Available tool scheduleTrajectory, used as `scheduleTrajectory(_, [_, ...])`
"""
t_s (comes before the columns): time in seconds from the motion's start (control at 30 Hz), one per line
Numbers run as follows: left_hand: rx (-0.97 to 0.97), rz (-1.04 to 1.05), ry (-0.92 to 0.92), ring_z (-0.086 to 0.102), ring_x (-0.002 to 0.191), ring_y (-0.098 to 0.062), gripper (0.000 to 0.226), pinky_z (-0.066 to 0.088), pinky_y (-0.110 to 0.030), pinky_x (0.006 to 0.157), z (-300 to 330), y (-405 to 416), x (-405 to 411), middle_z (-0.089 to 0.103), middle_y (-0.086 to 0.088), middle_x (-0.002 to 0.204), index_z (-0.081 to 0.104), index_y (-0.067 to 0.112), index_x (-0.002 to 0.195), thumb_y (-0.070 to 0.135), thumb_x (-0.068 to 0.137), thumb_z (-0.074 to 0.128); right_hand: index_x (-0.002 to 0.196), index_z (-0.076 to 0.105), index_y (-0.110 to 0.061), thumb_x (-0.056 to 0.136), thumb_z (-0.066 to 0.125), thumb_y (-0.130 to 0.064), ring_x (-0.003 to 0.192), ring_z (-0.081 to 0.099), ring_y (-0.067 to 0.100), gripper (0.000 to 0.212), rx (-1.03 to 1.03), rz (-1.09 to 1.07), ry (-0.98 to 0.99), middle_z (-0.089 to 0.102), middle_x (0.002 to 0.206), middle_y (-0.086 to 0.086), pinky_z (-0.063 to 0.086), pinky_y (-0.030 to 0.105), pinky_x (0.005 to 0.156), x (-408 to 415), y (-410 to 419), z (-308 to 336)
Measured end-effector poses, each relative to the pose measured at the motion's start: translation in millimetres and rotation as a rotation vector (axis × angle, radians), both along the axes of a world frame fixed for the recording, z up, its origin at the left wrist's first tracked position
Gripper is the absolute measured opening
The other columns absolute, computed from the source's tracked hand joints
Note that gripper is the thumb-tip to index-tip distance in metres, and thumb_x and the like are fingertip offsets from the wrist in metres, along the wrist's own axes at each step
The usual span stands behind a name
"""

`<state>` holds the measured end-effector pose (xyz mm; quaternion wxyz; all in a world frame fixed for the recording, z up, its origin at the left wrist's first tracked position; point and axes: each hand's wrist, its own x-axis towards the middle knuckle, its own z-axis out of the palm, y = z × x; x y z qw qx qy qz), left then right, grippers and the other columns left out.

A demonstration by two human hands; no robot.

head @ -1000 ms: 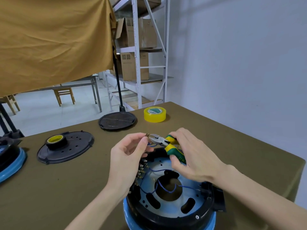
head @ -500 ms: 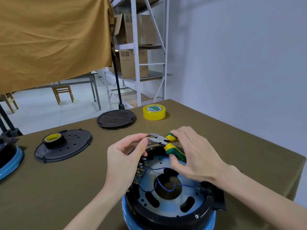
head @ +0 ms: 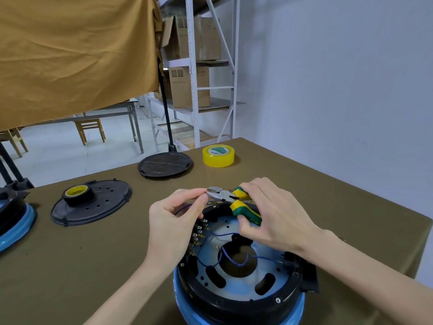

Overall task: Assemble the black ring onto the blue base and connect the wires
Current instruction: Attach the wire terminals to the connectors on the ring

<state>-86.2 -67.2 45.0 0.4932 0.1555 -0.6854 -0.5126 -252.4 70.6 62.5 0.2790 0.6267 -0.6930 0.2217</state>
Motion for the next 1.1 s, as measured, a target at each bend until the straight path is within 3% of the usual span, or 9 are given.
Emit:
scheduleTrajectory(0.2, [-0.086,0.002,-0.051,0.064,0.066,-0.007,0.026,0.052,-0.016,0.064,2.2,-9.3,5.4,0.075,0.001,0.081,0.084,0.030,0.089,0.005,0.090,0.076,0.115,0.067,-0.003,0.082,0.055,-0.042,0.083,0.060,0.023,0.053,0.055,0.003,-0.009,0.064,0.097,0.004,0.044,0.023,0.058,0.8,-0.4,0.2])
scheduleTrajectory(0.63, [-0.101,0.011,-0.096,0.068,0.069,-0.002,0.022,0.052,-0.012,0.066,7.7,-10.2,8.7,0.076,0.003,0.079,0.082,0.024,0.088,0.003,0.088,0.077,0.115,0.068,-0.002,0.081,0.053,-0.041,0.086,0.059,0.021,0.054,0.095,-0.013,-0.048,0.064,0.096,0.005,0.032,0.013,0.066,5.2,-1.0,1.3])
scheduleTrajectory(1.0, [-0.106,0.000,-0.114,0.070,0.073,-0.004,0.024,0.053,-0.013,0.068,8.6,-11.8,10.6,0.077,0.002,0.082,0.082,0.027,0.088,0.003,0.088,0.077,0.113,0.067,-0.003,0.081,0.052,-0.041,0.083,0.057,0.024,0.051,0.107,0.031,-0.069,0.062,0.092,0.005,0.047,0.027,0.061,2.4,-0.5,0.1])
scheduleTrajectory(1.1, [-0.105,-0.001,-0.111,0.069,0.073,-0.002,0.025,0.052,-0.012,0.068,8.0,-12.2,10.0,0.077,0.002,0.082,0.082,0.027,0.089,0.003,0.089,0.076,0.117,0.066,-0.004,0.083,0.051,-0.042,0.087,0.055,0.022,0.053,0.105,0.046,-0.088,0.061,0.096,0.004,0.047,0.025,0.064,2.5,-0.3,-0.4])
